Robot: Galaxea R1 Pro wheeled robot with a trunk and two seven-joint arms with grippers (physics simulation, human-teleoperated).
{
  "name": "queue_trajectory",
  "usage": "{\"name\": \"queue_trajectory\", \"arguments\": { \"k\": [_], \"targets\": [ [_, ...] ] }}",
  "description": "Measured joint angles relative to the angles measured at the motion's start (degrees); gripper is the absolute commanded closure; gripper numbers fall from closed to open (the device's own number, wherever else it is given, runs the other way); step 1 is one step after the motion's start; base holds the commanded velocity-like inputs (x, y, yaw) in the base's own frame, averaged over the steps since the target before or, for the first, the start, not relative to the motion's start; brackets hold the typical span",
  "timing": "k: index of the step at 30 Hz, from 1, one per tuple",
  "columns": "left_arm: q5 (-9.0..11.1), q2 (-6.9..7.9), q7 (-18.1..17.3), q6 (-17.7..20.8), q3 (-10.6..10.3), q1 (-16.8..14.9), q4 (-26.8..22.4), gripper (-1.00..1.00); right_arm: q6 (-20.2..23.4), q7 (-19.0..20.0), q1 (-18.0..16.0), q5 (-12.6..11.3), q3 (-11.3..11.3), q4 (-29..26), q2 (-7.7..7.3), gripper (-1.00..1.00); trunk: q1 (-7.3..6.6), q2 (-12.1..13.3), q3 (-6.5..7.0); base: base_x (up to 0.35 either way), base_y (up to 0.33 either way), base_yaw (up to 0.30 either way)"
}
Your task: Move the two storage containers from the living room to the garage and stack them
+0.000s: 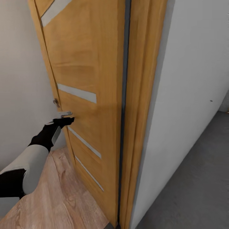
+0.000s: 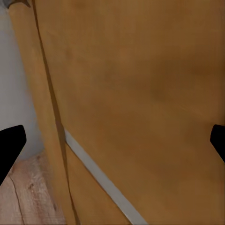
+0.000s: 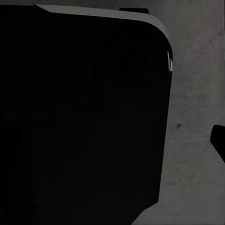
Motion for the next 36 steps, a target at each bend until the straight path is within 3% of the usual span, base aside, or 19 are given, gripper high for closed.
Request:
{"name": "queue_trajectory", "arguments": {
  "k": [3,7,11,15,17,25,36],
  "targets": [
    [0.03,0.38,-0.01,0.04,-0.06,0.04,0.03,-1.0,0.0,-0.02,0.0,-0.01,0.0,0.0,0.0,-1.0,-0.01,0.0,0.06,0.188,0.0,-0.209],
    [-0.06,-0.25,0.1,0.03,-0.06,0.07,-0.06,-1.0,0.0,-0.03,0.0,-0.03,0.0,0.0,0.01,-1.0,-0.02,0.0,0.13,0.164,0.0,-0.099],
    [0.25,0.53,0.04,0.01,-0.09,0.07,-0.06,-1.0,0.0,-0.03,0.0,0.0,0.0,0.0,0.01,-1.0,0.0,-0.01,0.15,0.024,0.0,-0.029],
    [0.01,-0.21,-0.04,-0.03,0.14,0.03,-0.2,-1.0,0.0,-0.03,0.0,0.01,0.0,0.0,0.01,-1.0,0.03,0.01,0.16,-0.183,0.0,-0.008],
    [0.98,-0.54,-0.35,-0.02,-0.08,0.05,-0.26,-1.0,0.0,-0.03,0.0,0.01,0.0,0.0,0.0,-1.0,0.04,0.01,0.17,-0.269,0.0,-0.004],
    [1.01,-0.51,-0.29,-0.02,-0.08,0.07,-0.36,-1.0,0.0,-0.05,0.0,0.02,0.0,0.0,0.01,-1.0,0.04,0.01,0.15,-0.273,0.0,0.015],
    [1.01,-0.51,-0.11,0.0,-0.07,0.08,-0.33,-1.0,0.07,-0.23,0.0,0.02,0.0,-0.2,0.01,-1.0,0.02,0.01,-0.39,-0.059,-0.005,0.138]
  ]
}}
